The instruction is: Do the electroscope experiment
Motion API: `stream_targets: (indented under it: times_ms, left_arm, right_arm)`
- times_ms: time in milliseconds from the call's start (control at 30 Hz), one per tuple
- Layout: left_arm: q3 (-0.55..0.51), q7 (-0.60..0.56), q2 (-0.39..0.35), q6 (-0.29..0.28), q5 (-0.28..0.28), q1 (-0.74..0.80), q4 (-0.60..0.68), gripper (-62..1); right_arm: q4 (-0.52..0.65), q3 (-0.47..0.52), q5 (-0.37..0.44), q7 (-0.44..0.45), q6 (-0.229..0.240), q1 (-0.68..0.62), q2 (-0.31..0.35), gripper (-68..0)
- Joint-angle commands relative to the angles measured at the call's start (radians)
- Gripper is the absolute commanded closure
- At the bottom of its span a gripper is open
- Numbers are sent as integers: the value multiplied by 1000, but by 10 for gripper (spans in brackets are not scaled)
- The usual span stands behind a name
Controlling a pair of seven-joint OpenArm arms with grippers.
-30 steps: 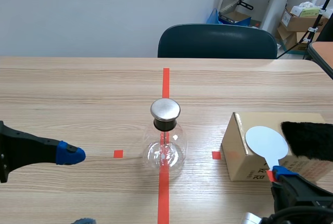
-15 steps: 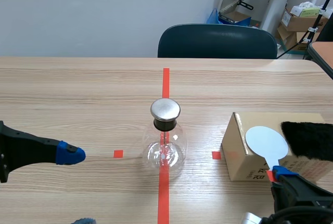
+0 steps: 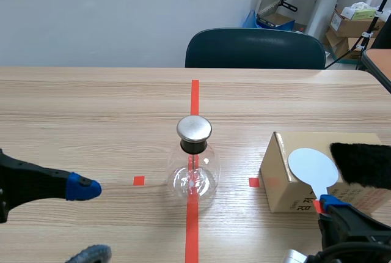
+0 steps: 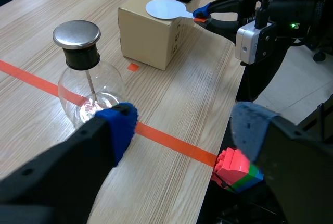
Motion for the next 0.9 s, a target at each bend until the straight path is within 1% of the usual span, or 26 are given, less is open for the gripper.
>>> stream_targets:
  times_ms: [0, 133, 233, 300, 367, 467, 533, 667, 867]
  left_arm:
    - [-5, -39, 14, -3, -10, 2, 14, -339]
    - [-2, -60, 41, -4, -10, -12, 14, -272]
    - [26, -56, 73, -2, -9, -54, 0, -218]
    - [63, -55, 93, -1, -2, -95, -23, -186]
    - [109, -52, 112, 2, -2, -143, -56, -157]
    - [190, -51, 142, 27, -2, -223, -109, -119]
    - [240, -39, 162, 52, -2, -277, -145, -86]
    - [319, -34, 199, 95, -2, -375, -218, -55]
    - [409, -30, 268, 132, -2, -513, -341, -55]
  right_arm:
    - [23, 8, -1, 4, -15, 6, 11, -11]
    - [23, 8, -1, 4, -16, 6, 11, -11]
    - [23, 8, -1, 4, -24, 6, 11, -11]
    - [23, 8, -1, 4, -38, 6, 11, -11]
    - [23, 8, -1, 4, -63, 6, 11, -11]
    - [31, 16, 0, 0, -103, 6, 11, -11]
    - [49, 29, 0, -9, -106, 6, 11, -11]
    - [117, 42, -1, -15, -105, 8, 11, -11]
    - [243, 41, -5, -19, -89, 30, 11, -11]
